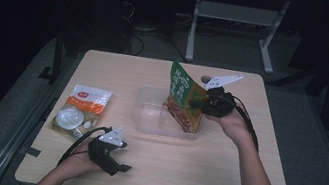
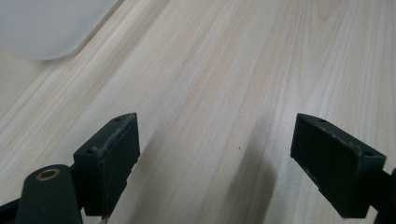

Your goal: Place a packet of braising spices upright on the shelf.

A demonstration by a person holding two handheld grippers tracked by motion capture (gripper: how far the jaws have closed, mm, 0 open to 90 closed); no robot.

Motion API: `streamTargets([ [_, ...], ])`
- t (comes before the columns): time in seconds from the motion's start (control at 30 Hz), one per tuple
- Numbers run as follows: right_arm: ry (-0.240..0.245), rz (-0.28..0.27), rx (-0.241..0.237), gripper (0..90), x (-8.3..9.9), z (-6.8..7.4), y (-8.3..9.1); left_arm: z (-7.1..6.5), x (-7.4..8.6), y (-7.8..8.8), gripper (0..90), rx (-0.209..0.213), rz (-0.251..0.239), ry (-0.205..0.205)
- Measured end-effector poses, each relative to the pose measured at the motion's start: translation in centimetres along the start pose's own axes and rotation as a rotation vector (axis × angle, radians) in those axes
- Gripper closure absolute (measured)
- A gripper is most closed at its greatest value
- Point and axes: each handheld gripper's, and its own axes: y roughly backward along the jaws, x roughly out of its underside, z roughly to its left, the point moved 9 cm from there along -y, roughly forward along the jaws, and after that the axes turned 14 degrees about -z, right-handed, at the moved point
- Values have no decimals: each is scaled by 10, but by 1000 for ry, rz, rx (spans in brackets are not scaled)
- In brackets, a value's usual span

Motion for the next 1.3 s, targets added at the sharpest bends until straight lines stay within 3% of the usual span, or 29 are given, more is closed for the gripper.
streamTargets([
  [0.07,-4,-2,2,865,0,0,0,0,0,0,150,0,1,-1],
  [0.23,-13,-14,12,645,1,-1,1,1,0,1,151,0,6,-8],
  [0.33,-30,-21,26,427,2,0,5,1,1,1,150,2,8,-2],
  [0.47,-42,-42,30,338,3,3,10,0,0,0,150,-1,1,1],
  [0.7,-46,-84,63,270,9,8,25,1,0,1,150,-1,6,-3],
  [0.93,-41,-91,92,273,32,21,44,1,0,0,150,-5,-7,5],
  [1.3,-29,-31,48,272,74,52,50,-2,-1,0,150,0,-15,9],
])
